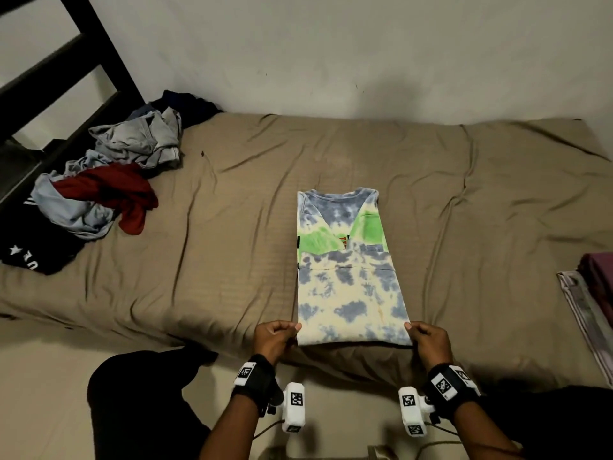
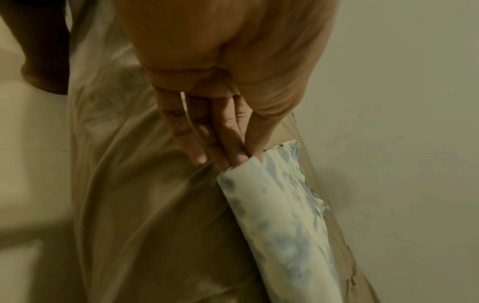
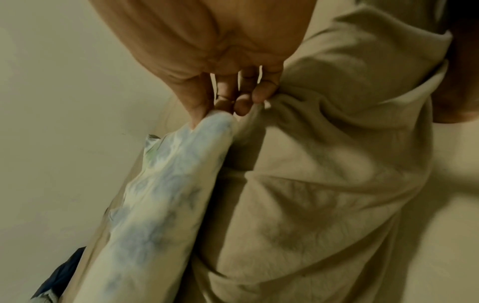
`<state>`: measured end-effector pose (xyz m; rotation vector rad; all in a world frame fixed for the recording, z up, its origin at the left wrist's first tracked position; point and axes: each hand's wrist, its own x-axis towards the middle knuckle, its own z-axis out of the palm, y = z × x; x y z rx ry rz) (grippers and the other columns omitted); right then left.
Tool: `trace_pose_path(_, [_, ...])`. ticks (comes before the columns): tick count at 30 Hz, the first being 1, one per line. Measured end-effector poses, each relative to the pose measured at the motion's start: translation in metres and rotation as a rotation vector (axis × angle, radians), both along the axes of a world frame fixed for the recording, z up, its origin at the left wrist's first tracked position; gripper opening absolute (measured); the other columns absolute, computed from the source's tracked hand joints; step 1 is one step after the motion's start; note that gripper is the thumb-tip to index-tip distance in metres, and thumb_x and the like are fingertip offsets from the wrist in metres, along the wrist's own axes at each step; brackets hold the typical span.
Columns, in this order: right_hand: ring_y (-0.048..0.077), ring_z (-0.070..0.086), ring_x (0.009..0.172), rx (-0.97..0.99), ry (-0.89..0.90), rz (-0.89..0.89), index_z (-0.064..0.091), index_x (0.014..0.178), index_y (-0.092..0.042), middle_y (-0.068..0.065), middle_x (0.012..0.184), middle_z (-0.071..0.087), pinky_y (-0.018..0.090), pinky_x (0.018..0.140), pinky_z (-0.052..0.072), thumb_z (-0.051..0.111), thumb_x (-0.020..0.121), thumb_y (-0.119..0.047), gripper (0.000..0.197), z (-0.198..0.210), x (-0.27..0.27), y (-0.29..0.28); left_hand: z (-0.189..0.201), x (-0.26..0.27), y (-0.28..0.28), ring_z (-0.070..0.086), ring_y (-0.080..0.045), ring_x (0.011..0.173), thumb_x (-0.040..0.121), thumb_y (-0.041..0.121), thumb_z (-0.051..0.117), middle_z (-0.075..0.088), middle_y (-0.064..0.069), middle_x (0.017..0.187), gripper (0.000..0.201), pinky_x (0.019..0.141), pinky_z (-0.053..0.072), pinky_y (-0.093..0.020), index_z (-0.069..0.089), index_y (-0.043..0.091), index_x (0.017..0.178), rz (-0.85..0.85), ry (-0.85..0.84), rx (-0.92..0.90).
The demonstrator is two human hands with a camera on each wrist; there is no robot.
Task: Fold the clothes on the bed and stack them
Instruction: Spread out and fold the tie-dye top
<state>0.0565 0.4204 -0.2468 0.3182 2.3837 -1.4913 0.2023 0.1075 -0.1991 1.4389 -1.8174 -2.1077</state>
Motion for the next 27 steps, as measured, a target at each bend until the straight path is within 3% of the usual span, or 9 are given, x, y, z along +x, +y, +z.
trace_pose_path(4, [0.017,0.06,0.072,0.037,-0.004,0.059,0.073,0.059,-0.024,-0.009,0.06,0.069,0.035,0.074,0.049,0.076,0.087,-0.009,0.033,0.004,-0.006,-0.001,0.003,0.006,0.001,0.06,-0.015,0.048,0.083,-0.002,0.079,0.068,-0.006,0.055,0.008,0.048,0.05,-0.02,0.073,-0.008,0.083,-0.02,-0.046,-0.036])
trace_pose_path(8, [0.032,0.067,0.084,0.196,-0.024,0.001,0.068,0.066,-0.019,0.008,0.076,0.072,0.039,0.081,0.051,0.08,0.083,-0.02,0.021,0.025,0.005,-0.012,0.008,0.004,0.005,0.069,-0.019,0.067,0.078,0.018,0.086,0.074,0.0,0.068,0.013,0.068,0.056,-0.032,0.074,0.015,0.076,-0.163,-0.139,-0.385])
trace_pose_path(10, [0.04,0.062,0.099,0.349,0.126,-0.043,0.07,0.084,-0.017,0.013,0.094,0.071,0.044,0.091,0.049,0.081,0.079,-0.022,0.012,0.04,0.013,-0.021,0.012,0.005,0.013,0.069,-0.023,0.091,0.078,0.035,0.084,0.076,-0.001,0.09,0.029,0.079,0.053,-0.033,0.071,0.019,0.099,-0.29,-0.153,-0.839])
trace_pose_path(12, [0.043,0.053,0.115,0.432,0.431,0.065,0.069,0.112,-0.009,0.02,0.12,0.063,0.045,0.101,0.04,0.078,0.075,-0.02,0.04,0.044,0.023,-0.034,0.011,0.005,0.031,0.06,-0.028,0.118,0.078,0.046,0.079,0.068,-0.008,0.121,0.059,0.096,0.049,-0.037,0.063,0.016,0.126,-0.447,0.092,-1.101])
trace_pose_path(14, [0.036,0.04,0.137,0.443,0.648,0.42,0.056,0.14,-0.009,0.019,0.149,0.047,0.043,0.111,0.031,0.073,0.064,-0.025,0.079,0.04,0.036,-0.056,-0.003,-0.004,0.054,0.038,-0.034,0.146,0.078,0.053,0.071,0.045,-0.018,0.154,0.086,0.116,0.032,-0.045,0.047,0.009,0.148,-0.729,0.24,-1.232])
trace_pose_path(16, [0.028,0.025,0.151,0.514,0.704,0.781,0.037,0.154,-0.009,0.013,0.164,0.027,0.043,0.118,0.02,0.066,0.064,-0.034,0.097,0.029,0.05,-0.078,-0.02,-0.016,0.068,0.025,-0.036,0.152,0.078,0.048,0.065,0.026,-0.02,0.163,0.091,0.118,0.02,-0.052,0.038,0.005,0.154,-1.005,0.18,-1.282])
trace_pose_path(18, [0.025,0.024,0.152,0.62,0.685,0.949,0.033,0.156,-0.009,0.01,0.166,0.022,0.044,0.119,0.019,0.055,0.073,-0.042,0.092,0.016,0.051,-0.084,-0.032,-0.026,0.068,0.026,-0.033,0.151,0.082,0.033,0.051,0.024,-0.017,0.163,0.076,0.117,0.02,-0.052,0.044,0.002,0.151,-1.127,0.085,-1.312])
trace_pose_path(23, [0.026,0.029,0.151,0.714,0.772,0.958,0.035,0.154,-0.006,0.008,0.164,0.028,0.047,0.118,0.024,0.044,0.082,-0.024,0.075,-0.006,0.027,-0.042,-0.052,-0.019,0.036,0.033,-0.027,0.149,0.08,0.003,0.038,0.038,-0.015,0.16,0.073,0.118,0.021,-0.051,0.041,0.003,0.152,-1.198,0.145,-1.421])
trace_pose_path(27, [0.027,0.027,0.152,0.7,0.681,0.971,0.034,0.155,-0.006,0.009,0.165,0.025,0.047,0.119,0.024,0.045,0.075,-0.019,0.082,-0.008,0.017,-0.023,-0.051,-0.018,0.028,0.041,-0.031,0.145,0.067,0.0,0.045,0.043,-0.017,0.156,0.081,0.117,0.021,-0.047,0.046,0.0,0.148,-1.149,0.174,-1.323])
